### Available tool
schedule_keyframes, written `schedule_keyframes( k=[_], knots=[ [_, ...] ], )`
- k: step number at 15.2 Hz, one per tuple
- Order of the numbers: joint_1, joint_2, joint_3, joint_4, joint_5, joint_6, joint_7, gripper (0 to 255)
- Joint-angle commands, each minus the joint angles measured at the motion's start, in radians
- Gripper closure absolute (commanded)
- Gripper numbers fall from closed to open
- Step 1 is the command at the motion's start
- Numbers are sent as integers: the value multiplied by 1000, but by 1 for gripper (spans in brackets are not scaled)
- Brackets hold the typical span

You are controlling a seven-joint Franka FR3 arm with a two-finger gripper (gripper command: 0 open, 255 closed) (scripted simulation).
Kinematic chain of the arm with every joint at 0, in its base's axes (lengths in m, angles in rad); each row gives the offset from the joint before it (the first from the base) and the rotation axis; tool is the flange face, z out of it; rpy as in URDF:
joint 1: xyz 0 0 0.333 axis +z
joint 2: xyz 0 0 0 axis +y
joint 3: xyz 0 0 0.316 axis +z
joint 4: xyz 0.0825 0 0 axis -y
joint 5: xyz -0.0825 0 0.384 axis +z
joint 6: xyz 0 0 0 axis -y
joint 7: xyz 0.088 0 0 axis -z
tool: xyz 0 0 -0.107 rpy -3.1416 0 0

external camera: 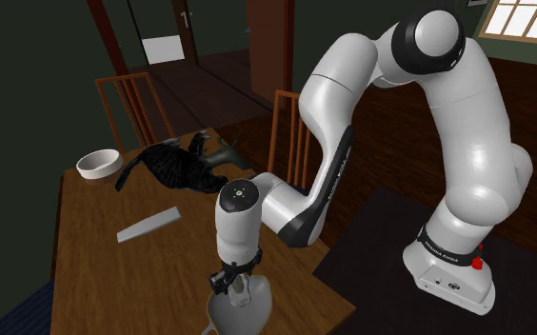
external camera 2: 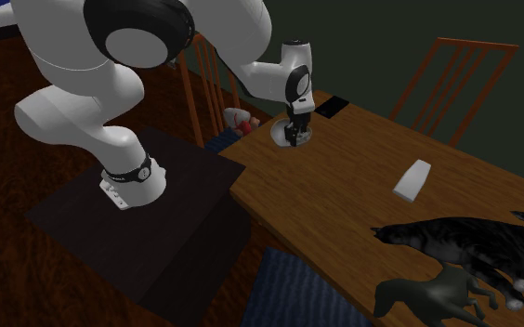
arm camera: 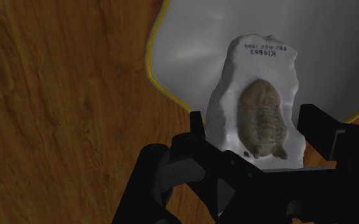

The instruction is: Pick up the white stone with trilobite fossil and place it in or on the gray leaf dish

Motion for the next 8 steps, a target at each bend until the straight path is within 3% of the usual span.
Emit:
schedule_keyframes(
  k=[1,8],
  knots=[
    [-10,-9,14,-3,14,-6,-9,255],
    [-89,-74,115,-16,109,-48,-73,255]
  ],
)
